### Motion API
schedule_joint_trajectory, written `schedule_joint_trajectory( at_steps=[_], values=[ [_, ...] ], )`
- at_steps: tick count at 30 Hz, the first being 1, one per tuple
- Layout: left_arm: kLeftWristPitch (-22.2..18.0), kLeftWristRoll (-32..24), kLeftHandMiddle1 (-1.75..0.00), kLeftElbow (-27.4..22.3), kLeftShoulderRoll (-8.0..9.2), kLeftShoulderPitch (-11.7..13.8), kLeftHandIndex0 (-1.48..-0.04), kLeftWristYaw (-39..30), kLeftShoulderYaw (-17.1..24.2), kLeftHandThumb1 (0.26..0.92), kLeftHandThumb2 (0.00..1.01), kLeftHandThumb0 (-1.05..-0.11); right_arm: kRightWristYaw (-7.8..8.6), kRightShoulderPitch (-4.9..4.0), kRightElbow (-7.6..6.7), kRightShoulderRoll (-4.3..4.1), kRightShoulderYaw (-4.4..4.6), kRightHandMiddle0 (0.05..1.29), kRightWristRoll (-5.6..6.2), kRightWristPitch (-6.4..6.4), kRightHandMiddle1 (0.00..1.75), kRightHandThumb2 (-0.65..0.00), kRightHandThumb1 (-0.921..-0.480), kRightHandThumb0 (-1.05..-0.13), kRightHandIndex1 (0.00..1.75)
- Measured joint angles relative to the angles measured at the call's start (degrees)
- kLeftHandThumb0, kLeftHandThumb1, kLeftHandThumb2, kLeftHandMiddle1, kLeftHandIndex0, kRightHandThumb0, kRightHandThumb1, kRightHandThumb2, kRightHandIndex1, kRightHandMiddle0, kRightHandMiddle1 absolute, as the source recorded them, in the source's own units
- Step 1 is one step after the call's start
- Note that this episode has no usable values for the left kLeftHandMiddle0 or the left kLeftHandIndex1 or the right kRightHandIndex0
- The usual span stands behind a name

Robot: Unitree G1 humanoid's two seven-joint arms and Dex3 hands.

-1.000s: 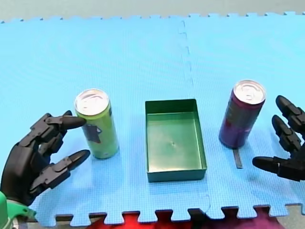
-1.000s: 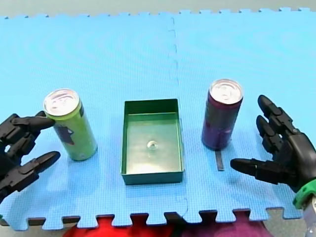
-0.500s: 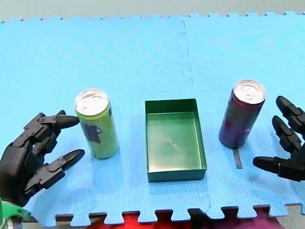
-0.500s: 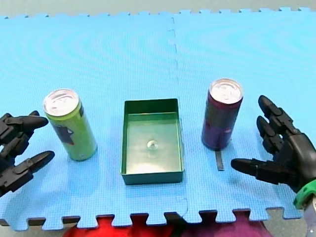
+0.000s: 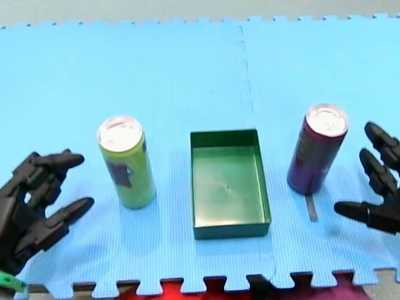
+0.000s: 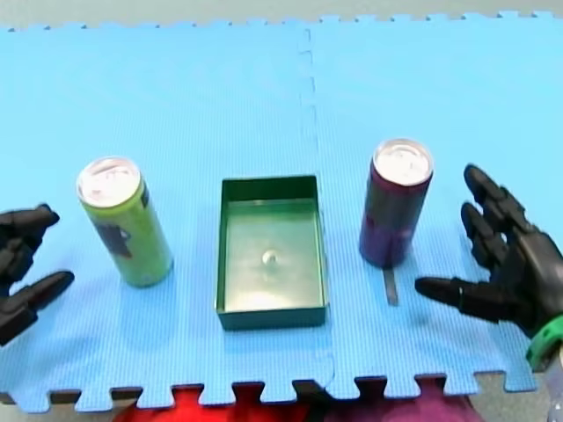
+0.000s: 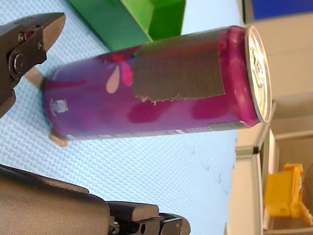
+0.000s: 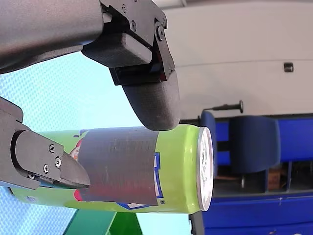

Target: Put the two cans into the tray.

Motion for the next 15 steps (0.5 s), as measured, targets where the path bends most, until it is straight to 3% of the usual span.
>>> schedule_joint_trajectory(
  at_steps=[6,15],
  values=[
    [-0.02,-0.33,0.00,0.79,-0.01,-0.35,-0.45,-0.64,0.74,0.807,0.00,-1.048,-1.42,-0.58,1.34,1.06,0.87,0.12,-1.52,-1.91,0.00,-0.001,-0.591,-0.686,0.00],
    [0.11,-0.42,0.00,0.98,-0.03,-0.55,-0.46,-1.05,1.20,0.795,0.00,-1.048,-2.88,-3.63,5.29,1.70,1.62,0.13,-3.40,-4.73,0.00,0.000,-0.591,-0.699,0.00]
  ],
)
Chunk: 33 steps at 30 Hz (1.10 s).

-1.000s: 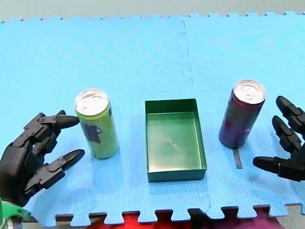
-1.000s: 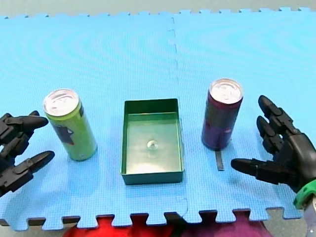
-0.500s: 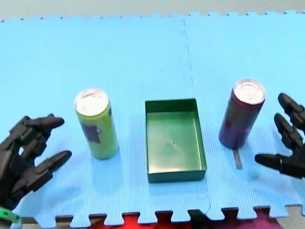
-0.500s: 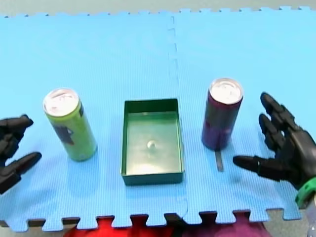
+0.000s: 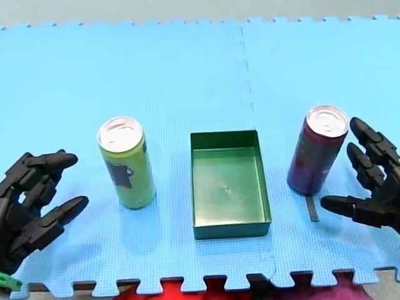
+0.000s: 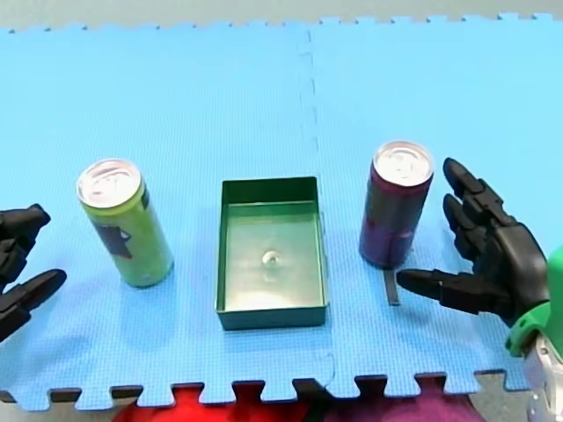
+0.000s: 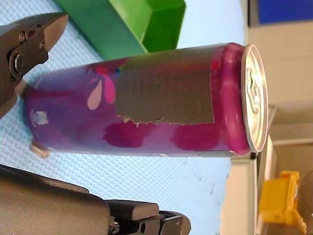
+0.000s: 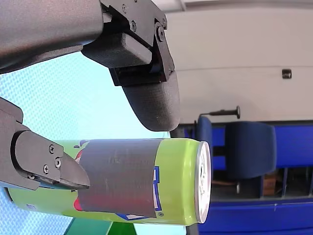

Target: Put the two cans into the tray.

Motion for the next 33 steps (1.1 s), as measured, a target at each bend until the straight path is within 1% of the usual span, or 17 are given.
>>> schedule_joint_trajectory(
  at_steps=[3,5,8,12,15,17,19,21,25,30,33],
  values=[
    [0.01,-0.05,0.00,0.04,-0.01,-0.02,-0.46,-0.21,0.14,0.793,0.00,-1.048,-1.02,-0.78,1.07,0.18,0.29,0.13,-0.75,-0.78,0.00,-0.001,-0.592,-0.701,0.00],
    [0.02,-0.07,0.00,0.07,-0.02,-0.04,-0.46,-0.37,0.21,0.792,0.00,-1.048,-1.55,-1.18,1.39,0.35,0.46,0.13,-1.17,-1.12,0.00,-0.001,-0.593,-0.703,0.00],
    [0.04,-0.15,0.00,0.14,-0.02,-0.08,-0.47,-0.57,0.34,0.792,0.00,-1.048,-2.21,-1.44,1.64,0.73,0.71,0.13,-1.49,-1.24,0.00,-0.001,-0.594,-0.701,0.00],
    [0.04,-0.17,0.00,0.29,0.00,-0.17,-0.47,-0.76,0.54,0.794,0.00,-1.048,-2.50,-1.80,2.08,1.13,0.83,0.14,-1.58,-1.24,0.00,-0.001,-0.596,-0.696,0.00],
    [0.04,-0.17,0.00,0.44,0.02,-0.23,-0.47,-0.94,0.66,0.797,0.00,-1.048,-2.21,-2.21,2.42,1.35,0.70,0.14,-1.29,-1.17,0.00,-0.002,-0.598,-0.693,0.00],
    [0.04,-0.17,0.00,0.52,0.03,-0.28,-0.47,-1.05,0.75,0.799,0.00,-1.048,-1.70,-2.66,2.81,1.51,0.44,0.14,-0.82,-0.87,0.00,-0.002,-0.599,-0.692,0.01],
    [0.03,-0.17,0.00,0.54,0.03,-0.30,-0.47,-1.06,0.82,0.802,0.00,-1.048,-1.12,-3.30,3.41,1.59,0.14,0.14,-0.39,-0.62,0.00,-0.001,-0.599,-0.688,0.01],
    [-0.04,-0.12,0.00,0.51,0.05,-0.30,-0.47,-1.05,0.86,0.805,0.01,-1.048,-0.78,-3.89,4.07,1.59,-0.07,0.14,-0.23,-0.54,0.00,-0.001,-0.599,-0.681,0.01],
    [-0.30,0.07,0.00,0.22,0.08,-0.18,-0.47,-1.02,0.88,0.810,0.01,-1.048,-0.19,-4.53,5.04,1.64,-0.30,0.14,-0.16,-0.56,0.00,0.000,-0.597,-0.662,0.01],
    [-0.41,0.16,0.00,0.07,0.10,-0.12,-0.47,-0.84,0.86,0.815,0.01,-1.048,-0.01,-5.13,5.17,2.22,-0.41,0.15,-0.02,-0.57,0.00,0.000,-0.596,-0.636,0.00],
    [-0.44,0.16,0.00,0.07,0.10,-0.11,-0.48,-0.83,0.85,0.816,0.01,-1.048,0.04,-5.39,5.17,2.41,-0.43,0.16,-0.01,-0.57,0.01,0.000,-0.596,-0.620,0.00]
  ],
)
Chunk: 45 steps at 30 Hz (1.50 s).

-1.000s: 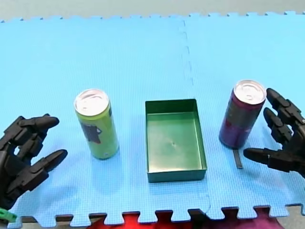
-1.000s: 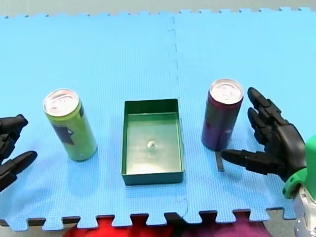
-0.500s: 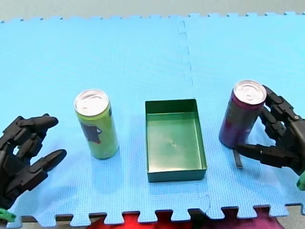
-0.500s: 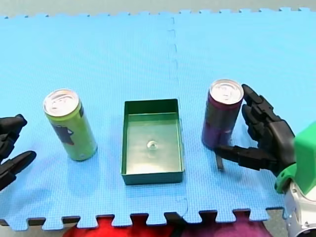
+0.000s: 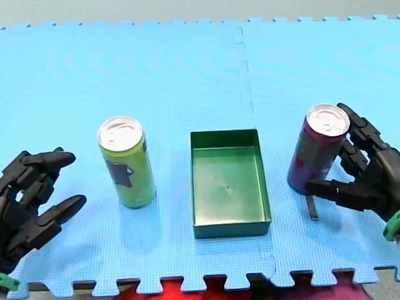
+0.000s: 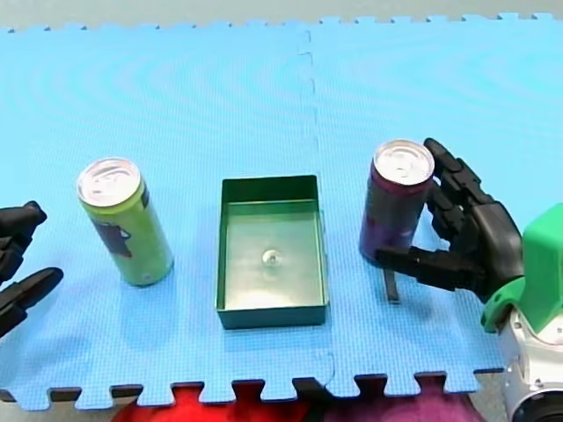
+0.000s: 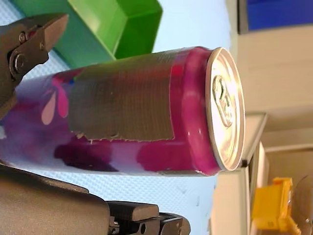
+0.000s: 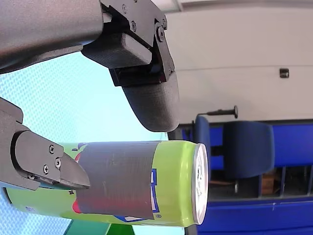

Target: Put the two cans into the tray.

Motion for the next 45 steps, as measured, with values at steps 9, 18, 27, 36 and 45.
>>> schedule_joint_trajectory(
  at_steps=[9,18,27,36,45],
  values=[
    [0.00,-0.08,0.00,0.00,0.01,0.05,-0.48,-0.29,0.02,0.817,0.00,-1.048,0.59,-0.47,0.06,0.52,-0.32,0.17,0.48,0.03,0.00,0.000,-0.597,-0.590,0.00],
    [0.00,-0.03,0.00,-0.26,0.00,0.17,-0.48,-0.08,0.00,0.821,0.00,-1.048,0.56,-1.09,0.22,1.09,-0.21,0.18,0.50,0.36,0.00,0.000,-0.598,-0.565,0.00],
    [0.07,-0.02,0.00,-0.77,0.00,0.35,-0.48,0.23,-0.12,0.824,0.00,-1.048,0.72,-1.46,-0.06,1.59,-0.05,0.18,0.57,1.41,0.00,0.000,-0.596,-0.525,0.00],
    [0.06,-0.02,0.00,-0.73,0.00,0.35,-0.48,0.27,-0.12,0.826,0.00,-1.048,0.68,-1.88,-0.18,1.89,0.11,0.18,0.55,2.02,0.00,0.000,-0.596,-0.489,0.00],
    [-0.02,-0.02,0.00,-0.59,0.09,0.35,-0.48,0.27,-0.09,0.829,0.00,-1.048,0.74,-3.06,0.71,1.92,-0.03,0.18,0.58,2.82,0.00,0.000,-0.596,-0.462,0.00]
  ],
)
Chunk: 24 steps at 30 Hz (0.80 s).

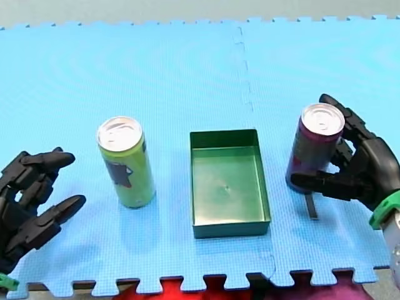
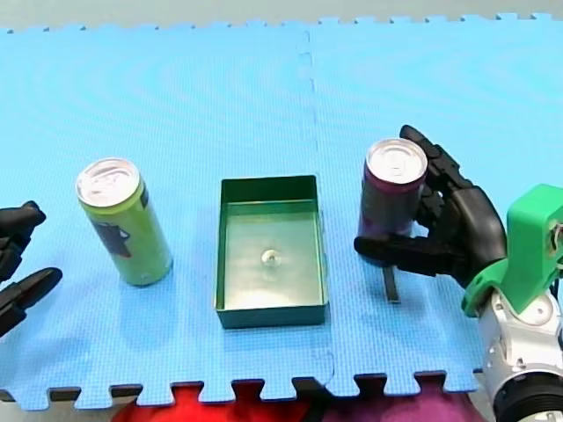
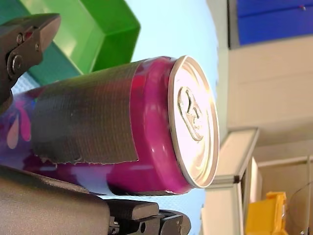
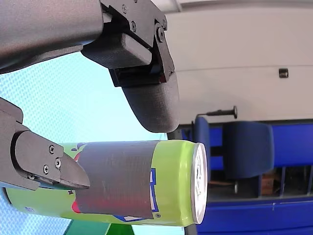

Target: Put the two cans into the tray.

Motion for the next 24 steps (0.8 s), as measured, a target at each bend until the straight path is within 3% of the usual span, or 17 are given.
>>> schedule_joint_trajectory(
  at_steps=[10,24],
  values=[
    [0.01,-0.14,0.00,-0.58,0.58,0.38,-0.49,-0.11,0.29,0.833,0.00,-1.048,-0.42,-1.56,1.52,-0.12,-0.14,0.19,-0.24,0.28,0.00,-0.001,-0.599,-0.452,0.00],
    [0.03,-0.04,-0.01,-1.49,0.91,0.75,-0.49,0.24,0.42,0.841,0.00,-1.048,-2.34,-2.72,3.81,-0.03,-0.25,0.19,-1.27,-0.20,0.00,-0.001,-0.603,-0.470,0.00]
  ],
)
